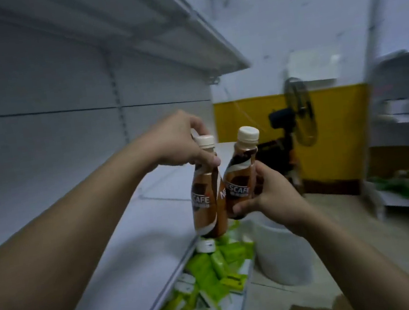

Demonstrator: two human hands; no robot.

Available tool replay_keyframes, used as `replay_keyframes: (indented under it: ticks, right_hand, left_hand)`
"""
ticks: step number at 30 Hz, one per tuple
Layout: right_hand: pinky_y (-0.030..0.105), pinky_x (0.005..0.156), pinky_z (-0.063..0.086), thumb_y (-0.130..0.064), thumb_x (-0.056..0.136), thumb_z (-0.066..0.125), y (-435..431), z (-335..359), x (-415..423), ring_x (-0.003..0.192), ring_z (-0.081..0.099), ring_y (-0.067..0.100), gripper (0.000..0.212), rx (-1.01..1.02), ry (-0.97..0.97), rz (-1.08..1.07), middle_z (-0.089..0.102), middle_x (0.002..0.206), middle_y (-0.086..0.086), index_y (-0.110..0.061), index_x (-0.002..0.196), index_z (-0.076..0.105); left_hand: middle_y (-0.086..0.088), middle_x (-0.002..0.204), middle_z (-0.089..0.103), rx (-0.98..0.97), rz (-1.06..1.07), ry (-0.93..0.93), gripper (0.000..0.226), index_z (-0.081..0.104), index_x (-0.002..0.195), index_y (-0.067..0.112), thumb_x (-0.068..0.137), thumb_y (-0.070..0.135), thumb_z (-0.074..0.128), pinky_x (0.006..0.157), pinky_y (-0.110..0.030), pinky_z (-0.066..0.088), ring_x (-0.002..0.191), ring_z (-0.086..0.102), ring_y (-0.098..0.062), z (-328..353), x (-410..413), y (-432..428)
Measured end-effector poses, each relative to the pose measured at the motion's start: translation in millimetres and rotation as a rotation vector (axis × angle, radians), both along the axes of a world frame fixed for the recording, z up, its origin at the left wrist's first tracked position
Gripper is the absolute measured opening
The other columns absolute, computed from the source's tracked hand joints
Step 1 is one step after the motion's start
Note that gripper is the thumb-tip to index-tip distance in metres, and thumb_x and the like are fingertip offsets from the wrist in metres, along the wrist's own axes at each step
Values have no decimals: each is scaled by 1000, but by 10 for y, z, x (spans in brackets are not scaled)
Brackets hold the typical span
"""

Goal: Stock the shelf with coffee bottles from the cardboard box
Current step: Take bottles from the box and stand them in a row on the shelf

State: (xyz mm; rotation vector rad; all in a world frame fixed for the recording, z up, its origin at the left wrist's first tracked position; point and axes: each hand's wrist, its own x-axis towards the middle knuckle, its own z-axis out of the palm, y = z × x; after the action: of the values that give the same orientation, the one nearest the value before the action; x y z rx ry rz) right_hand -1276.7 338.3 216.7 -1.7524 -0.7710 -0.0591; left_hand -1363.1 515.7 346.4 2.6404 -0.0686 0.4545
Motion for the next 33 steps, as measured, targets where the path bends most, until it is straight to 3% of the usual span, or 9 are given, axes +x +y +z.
replay_keyframes:
  ticks: [2, 4, 9, 14, 21, 24, 26, 30, 33]
  right_hand:
    - [38, 78, 58, -2, 49, 89, 367, 8, 5, 90, 70, 16, 72, -16, 3, 108, 70, 106, -1, -26, 109, 58]
    - [29, 74, 57, -12, 48, 92, 747, 12, -80, 85, 70, 9, 70, -38, 2, 212, 69, 104, -7, -31, 106, 58]
    - [24, 62, 54, -38, 38, 89, 1636, -14, -568, 75, 69, 4, 69, -116, -34, 413, 71, 86, -13, -32, 96, 52]
    - [21, 62, 51, -36, 49, 90, 2287, -151, -1065, 81, 65, 4, 66, -169, -38, 519, 65, 95, -14, -35, 99, 47]
    - [33, 78, 55, -36, 53, 91, 2913, -319, -1455, 89, 63, 11, 70, -281, -73, 579, 64, 101, -10, -29, 107, 47]
    - [37, 81, 55, -37, 55, 90, 3172, -307, -1634, 91, 63, 16, 69, -323, -114, 603, 64, 102, -7, -25, 108, 47]
    - [36, 80, 55, -37, 57, 90, 3332, -292, -1760, 91, 63, 16, 67, -344, -140, 628, 63, 101, -7, -25, 106, 46]
    - [34, 82, 53, -33, 59, 89, 3595, -289, -2009, 93, 62, 16, 66, -359, -148, 697, 62, 104, -7, -24, 107, 46]
    - [37, 87, 52, -33, 60, 88, 3708, -256, -2112, 98, 62, 18, 69, -391, -192, 702, 63, 109, -4, -24, 114, 46]
  left_hand:
    - [4, 79, 67, 47, 161, -26, 36, 62, 84, 26, 58, 37, 85, 63, -33, 51, 72, 64, -13, 53, -226, 271]
    - [4, 81, 65, 92, 303, -37, 38, 60, 83, 25, 58, 38, 85, 66, -34, 52, 75, 62, -14, 81, -496, 515]
    - [7, 77, 63, 177, 613, -47, 43, 62, 86, 24, 56, 41, 87, 54, -27, 45, 69, 60, -11, 30, -1162, 1032]
    - [5, 78, 64, 242, 826, 13, 47, 63, 88, 21, 55, 45, 86, 61, -32, 53, 69, 60, -12, -145, -1727, 1501]
    - [8, 74, 62, 383, 983, 81, 51, 61, 85, 27, 50, 59, 81, 62, -33, 53, 66, 58, -12, -399, -2251, 2087]
    - [11, 73, 59, 412, 1019, 95, 50, 60, 83, 29, 50, 61, 80, 54, -28, 45, 64, 54, -9, -545, -2413, 2265]
    - [10, 77, 61, 434, 1037, 108, 47, 60, 83, 31, 52, 59, 80, 51, -27, 38, 65, 54, -11, -608, -2525, 2339]
    - [7, 84, 66, 367, 1043, 118, 43, 64, 88, 31, 55, 51, 82, 53, -27, 39, 70, 57, -13, -612, -2810, 2428]
    - [9, 81, 65, 422, 1079, 73, 46, 65, 89, 31, 55, 58, 79, 55, -28, 40, 70, 57, -14, -664, -2964, 2432]
